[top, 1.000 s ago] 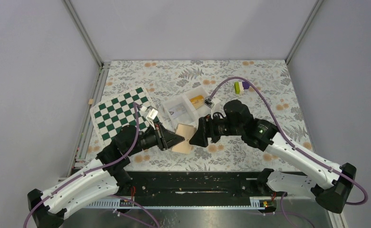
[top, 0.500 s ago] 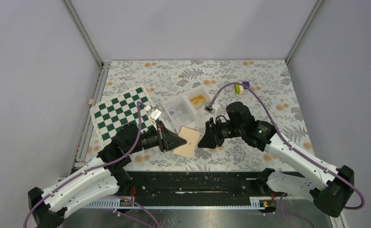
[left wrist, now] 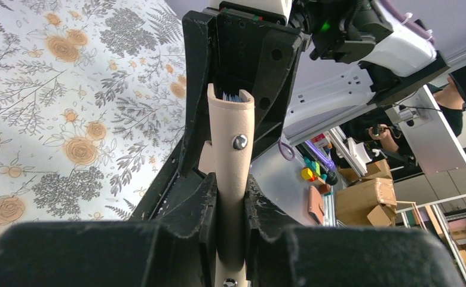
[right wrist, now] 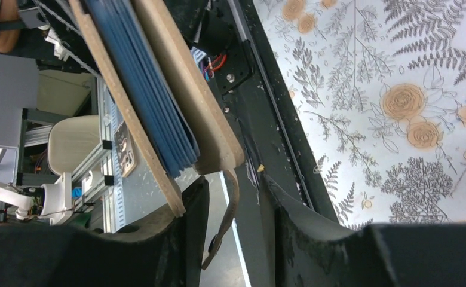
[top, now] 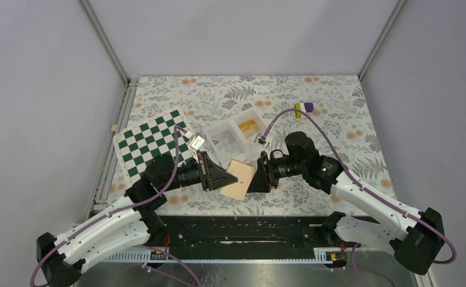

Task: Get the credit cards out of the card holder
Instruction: Open the card holder.

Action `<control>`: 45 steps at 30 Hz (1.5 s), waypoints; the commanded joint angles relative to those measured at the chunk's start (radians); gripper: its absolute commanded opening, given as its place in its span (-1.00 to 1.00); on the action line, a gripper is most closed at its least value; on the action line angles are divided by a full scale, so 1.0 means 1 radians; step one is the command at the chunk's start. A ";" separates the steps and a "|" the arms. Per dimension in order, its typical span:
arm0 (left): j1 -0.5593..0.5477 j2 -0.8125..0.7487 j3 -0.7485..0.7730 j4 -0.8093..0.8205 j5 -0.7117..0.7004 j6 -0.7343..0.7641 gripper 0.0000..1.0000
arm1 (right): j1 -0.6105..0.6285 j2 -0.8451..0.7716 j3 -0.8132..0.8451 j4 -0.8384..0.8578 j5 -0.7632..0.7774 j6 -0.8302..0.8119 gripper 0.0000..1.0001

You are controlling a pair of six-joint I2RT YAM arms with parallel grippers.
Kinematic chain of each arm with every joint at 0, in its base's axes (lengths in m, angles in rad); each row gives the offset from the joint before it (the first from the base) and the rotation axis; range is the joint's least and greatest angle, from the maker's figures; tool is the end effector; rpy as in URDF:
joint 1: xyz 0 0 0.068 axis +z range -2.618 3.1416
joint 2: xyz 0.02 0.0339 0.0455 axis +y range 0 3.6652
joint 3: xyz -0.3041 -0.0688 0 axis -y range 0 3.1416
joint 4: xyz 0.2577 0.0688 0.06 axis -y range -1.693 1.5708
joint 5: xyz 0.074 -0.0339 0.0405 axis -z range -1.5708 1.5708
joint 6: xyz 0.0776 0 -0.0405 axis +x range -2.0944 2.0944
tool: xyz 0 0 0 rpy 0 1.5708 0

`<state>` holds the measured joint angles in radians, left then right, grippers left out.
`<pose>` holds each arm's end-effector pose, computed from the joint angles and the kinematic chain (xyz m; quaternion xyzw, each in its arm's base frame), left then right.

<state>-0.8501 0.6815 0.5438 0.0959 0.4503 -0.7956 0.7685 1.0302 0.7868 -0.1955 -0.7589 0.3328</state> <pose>0.1007 -0.1658 0.3231 0.1736 0.6990 -0.6042 0.3408 0.1398 0.2094 0.3150 -0.3634 0.7226 0.5271 0.2609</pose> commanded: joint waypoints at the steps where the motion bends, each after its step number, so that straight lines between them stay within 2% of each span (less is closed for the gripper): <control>1: -0.003 -0.012 0.009 0.119 0.042 -0.027 -1.00 | -0.003 -0.046 -0.020 0.157 -0.071 0.049 -0.15; 5: -0.003 -0.004 0.001 0.148 0.059 -0.049 -1.00 | -0.003 -0.079 -0.039 0.237 -0.060 0.085 -0.27; 7: -0.003 -0.001 -0.002 0.164 0.065 -0.059 -1.00 | -0.003 -0.091 -0.049 0.254 -0.044 0.091 -0.43; 11: -0.003 0.004 -0.007 0.161 0.058 -0.063 -1.00 | -0.003 -0.126 -0.075 0.299 -0.033 0.112 -1.00; 12: -0.002 0.004 -0.008 0.151 0.045 -0.062 -0.98 | -0.004 -0.136 -0.080 0.307 -0.027 0.120 -1.00; 13: -0.002 0.005 -0.010 0.137 0.031 -0.061 -0.83 | -0.005 -0.149 -0.083 0.312 -0.021 0.128 -1.00; 15: 0.000 0.009 -0.016 0.112 -0.003 -0.060 -0.22 | -0.010 -0.174 -0.086 0.313 -0.002 0.162 -1.00; 16: 0.001 0.011 -0.021 0.106 -0.016 -0.064 -0.01 | -0.015 -0.183 -0.085 0.314 0.004 0.195 -1.00; 20: 0.017 0.009 -0.048 0.126 -0.023 -0.083 0.41 | -0.020 -0.194 -0.082 0.318 -0.007 0.308 -1.00; 22: 0.023 0.000 -0.056 0.124 -0.033 -0.083 0.51 | -0.020 -0.200 -0.087 0.317 -0.010 0.336 -1.00; 29: 0.028 -0.008 -0.080 0.161 -0.019 -0.066 0.74 | -0.028 -0.205 -0.089 0.307 -0.013 0.366 -1.00; 33: 0.028 0.004 -0.099 0.195 -0.004 -0.068 0.77 | -0.029 -0.210 -0.080 0.334 -0.047 0.357 -1.00; 37: 0.029 0.000 -0.097 0.158 -0.030 -0.048 0.77 | -0.031 -0.223 -0.057 0.315 -0.075 0.310 -1.00; 40: 0.034 -0.021 -0.107 0.150 -0.044 -0.046 0.77 | -0.032 -0.249 -0.025 0.262 -0.132 0.168 -1.00; 45: 0.055 -0.056 -0.116 0.147 -0.043 -0.062 0.77 | -0.031 -0.276 0.092 0.082 -0.111 -0.138 -1.00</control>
<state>-0.8150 0.6609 0.4339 0.2035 0.4271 -0.8616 0.7433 0.7853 0.7368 -0.0181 -0.8322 0.4610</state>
